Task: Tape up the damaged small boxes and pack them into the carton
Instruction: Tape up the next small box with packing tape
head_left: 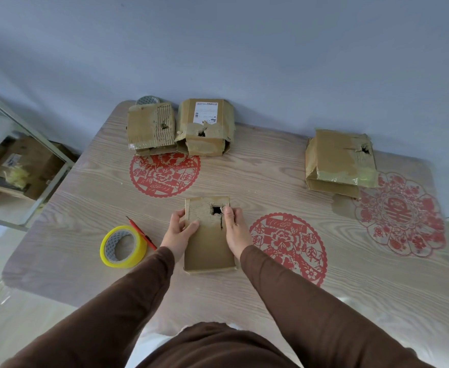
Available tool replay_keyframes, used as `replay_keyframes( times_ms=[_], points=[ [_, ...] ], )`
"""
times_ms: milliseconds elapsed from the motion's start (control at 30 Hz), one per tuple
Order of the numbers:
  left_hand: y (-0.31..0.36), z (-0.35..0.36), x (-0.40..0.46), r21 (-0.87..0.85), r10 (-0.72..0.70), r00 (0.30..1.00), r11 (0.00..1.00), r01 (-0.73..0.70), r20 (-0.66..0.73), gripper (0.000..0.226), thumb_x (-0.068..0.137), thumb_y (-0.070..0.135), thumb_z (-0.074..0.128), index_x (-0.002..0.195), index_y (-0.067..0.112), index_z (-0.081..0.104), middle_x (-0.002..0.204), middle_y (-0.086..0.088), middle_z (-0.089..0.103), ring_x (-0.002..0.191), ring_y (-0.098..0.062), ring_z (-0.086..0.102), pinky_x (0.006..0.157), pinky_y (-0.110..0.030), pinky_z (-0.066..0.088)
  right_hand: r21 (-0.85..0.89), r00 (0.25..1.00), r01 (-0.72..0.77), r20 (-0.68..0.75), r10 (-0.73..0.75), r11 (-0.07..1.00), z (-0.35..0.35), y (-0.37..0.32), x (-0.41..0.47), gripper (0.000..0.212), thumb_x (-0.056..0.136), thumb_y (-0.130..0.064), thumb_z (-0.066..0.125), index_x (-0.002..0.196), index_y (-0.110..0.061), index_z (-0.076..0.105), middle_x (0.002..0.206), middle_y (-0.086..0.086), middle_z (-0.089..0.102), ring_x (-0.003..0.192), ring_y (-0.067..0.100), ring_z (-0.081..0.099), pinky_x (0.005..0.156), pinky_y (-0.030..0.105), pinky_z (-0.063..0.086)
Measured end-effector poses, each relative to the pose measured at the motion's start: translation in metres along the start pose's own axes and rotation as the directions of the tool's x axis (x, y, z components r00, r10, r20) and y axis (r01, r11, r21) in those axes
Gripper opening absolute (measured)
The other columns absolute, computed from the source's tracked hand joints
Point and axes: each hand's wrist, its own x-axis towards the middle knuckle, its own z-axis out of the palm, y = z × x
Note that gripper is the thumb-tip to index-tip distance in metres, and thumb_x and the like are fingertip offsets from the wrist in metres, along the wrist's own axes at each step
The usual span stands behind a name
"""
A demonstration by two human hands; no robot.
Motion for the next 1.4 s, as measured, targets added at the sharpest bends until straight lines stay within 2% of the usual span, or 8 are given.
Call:
replay_keyframes(
  times_ms=[233,400,567,700,833,933,1133,1400],
  points=[
    [-0.001,0.006,-0.005,0.229,0.04,0.999,0.973,-0.034,-0.022,0.076,0.076,0.059,0.078,0.132,0.029,0.036,0.119,0.001,0.062,0.1,-0.019,0.066,0.083,-0.037,0.058,0.034,0.999,-0.022,0.034,0.021,0.999,-0.002,-0.001,-0.005,0.043,0.104,-0.057,0.027,0.119,-0.021,0.045,0.099,-0.003,0.059,0.092,0.016,0.056,0.075,0.031,0.038],
    [-0.001,0.001,0.005,0.123,0.055,0.995,0.991,-0.044,-0.085,0.031,0.099,0.036,0.062,0.122,0.022,0.047,0.118,-0.01,0.067,0.089,-0.02,0.067,0.072,-0.029,0.053,0.009,1.0,0.0,0.0,0.0,1.0,-0.002,-0.004,-0.007,0.043,0.104,-0.056,0.028,0.113,-0.019,0.048,0.084,-0.004,0.056,0.075,0.013,0.054,0.062,0.027,0.037],
    [-0.01,-0.006,0.007,0.113,0.055,0.995,0.993,-0.046,-0.081,0.022,0.1,0.05,0.045,0.11,0.033,0.055,0.104,-0.005,0.068,0.097,-0.031,0.065,0.086,-0.047,0.054,0.011,1.0,-0.004,-0.001,0.004,1.0,-0.002,-0.001,-0.005,0.043,0.103,-0.057,0.027,0.113,-0.021,0.047,0.081,-0.004,0.055,0.072,0.013,0.053,0.063,0.032,0.038],
    [0.0,0.003,-0.002,0.067,0.027,0.996,0.998,-0.021,-0.089,0.048,0.107,0.044,0.032,0.138,0.01,0.047,0.139,-0.015,0.056,0.126,-0.036,0.053,0.099,-0.044,0.044,0.045,0.998,-0.039,0.046,0.036,0.998,-0.002,-0.001,-0.006,0.053,0.102,-0.061,0.024,0.13,-0.021,0.045,0.106,-0.003,0.062,0.099,0.02,0.059,0.081,0.034,0.043],
    [-0.004,0.01,-0.004,0.249,0.074,0.995,0.967,-0.054,-0.072,0.054,0.093,0.066,0.048,0.132,0.031,0.034,0.131,-0.007,0.061,0.104,-0.02,0.063,0.092,-0.042,0.051,0.078,0.997,-0.042,0.063,0.037,0.996,0.001,0.001,-0.011,0.058,0.102,-0.063,0.026,0.146,-0.027,0.037,0.141,-0.002,0.055,0.127,0.02,0.053,0.1,0.032,0.039],
    [-0.011,0.009,0.002,0.374,0.11,0.987,0.926,-0.06,-0.114,0.042,0.1,0.06,0.035,0.13,0.03,0.032,0.14,-0.005,0.055,0.119,-0.027,0.057,0.105,-0.045,0.041,0.069,0.999,-0.016,0.044,0.013,0.997,0.002,0.0,-0.01,0.055,0.103,-0.06,0.027,0.143,-0.026,0.042,0.136,0.0,0.059,0.123,0.021,0.056,0.094,0.029,0.039],
    [-0.005,0.02,0.006,0.328,0.076,0.982,0.945,-0.016,-0.173,0.039,0.106,0.044,0.037,0.133,0.017,0.034,0.138,-0.013,0.055,0.114,-0.03,0.056,0.099,-0.04,0.041,0.116,0.997,-0.043,0.069,0.036,0.992,-0.001,0.001,-0.012,0.055,0.104,-0.058,0.028,0.148,-0.025,0.037,0.145,0.002,0.053,0.133,0.022,0.05,0.099,0.027,0.035],
    [0.001,0.033,-0.001,0.485,0.134,0.953,0.875,0.017,-0.273,0.057,0.098,0.062,0.041,0.132,0.017,0.032,0.123,-0.012,0.064,0.106,-0.034,0.063,0.093,-0.046,0.049,-0.055,0.999,0.033,-0.036,-0.035,0.998,0.004,-0.004,-0.017,0.06,0.104,-0.06,0.024,0.155,-0.031,0.035,0.154,-0.007,0.047,0.139,0.016,0.045,0.1,0.016,0.03]
  ],
)
